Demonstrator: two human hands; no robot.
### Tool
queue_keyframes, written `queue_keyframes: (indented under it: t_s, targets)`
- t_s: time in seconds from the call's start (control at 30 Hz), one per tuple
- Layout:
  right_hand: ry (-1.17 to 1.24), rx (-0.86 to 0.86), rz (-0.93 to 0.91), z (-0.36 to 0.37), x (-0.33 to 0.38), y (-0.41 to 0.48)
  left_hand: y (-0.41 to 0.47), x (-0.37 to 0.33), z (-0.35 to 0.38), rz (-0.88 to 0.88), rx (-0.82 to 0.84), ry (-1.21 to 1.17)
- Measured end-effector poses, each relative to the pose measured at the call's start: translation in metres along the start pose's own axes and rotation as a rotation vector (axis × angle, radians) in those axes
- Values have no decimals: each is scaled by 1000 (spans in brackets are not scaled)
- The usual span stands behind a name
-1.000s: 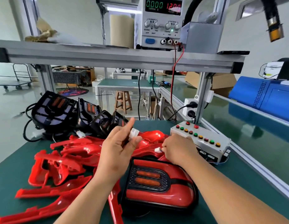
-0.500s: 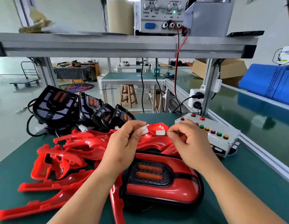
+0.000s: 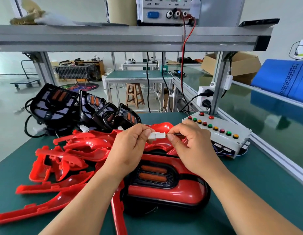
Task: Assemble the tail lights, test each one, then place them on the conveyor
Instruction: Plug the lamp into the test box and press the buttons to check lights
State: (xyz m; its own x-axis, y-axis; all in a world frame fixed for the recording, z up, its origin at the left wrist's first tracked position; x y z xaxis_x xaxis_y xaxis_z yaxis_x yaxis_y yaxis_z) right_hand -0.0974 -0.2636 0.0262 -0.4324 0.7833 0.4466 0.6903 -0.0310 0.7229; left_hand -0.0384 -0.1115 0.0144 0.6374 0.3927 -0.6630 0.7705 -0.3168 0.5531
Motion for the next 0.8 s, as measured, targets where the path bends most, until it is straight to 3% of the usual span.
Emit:
queue_keyframes:
  t_s: [0.8]
  targets:
    - [34, 30, 88, 2, -2, -3, -3, 0, -3, 9, -69, -99]
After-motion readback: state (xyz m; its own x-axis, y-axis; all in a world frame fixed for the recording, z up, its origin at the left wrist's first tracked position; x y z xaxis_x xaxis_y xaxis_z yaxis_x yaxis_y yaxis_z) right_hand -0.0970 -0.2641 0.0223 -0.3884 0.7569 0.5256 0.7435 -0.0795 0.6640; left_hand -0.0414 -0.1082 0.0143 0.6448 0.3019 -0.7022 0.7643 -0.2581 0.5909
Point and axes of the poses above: each hand's wrist, its own y-axis towards the middle knuckle, its own z-axis out of the palm, x = y × z, the point moved 8 cm from there along y, towards the middle knuckle, and after that the axes turned 5 degrees about -z, right-handed, at the moved point
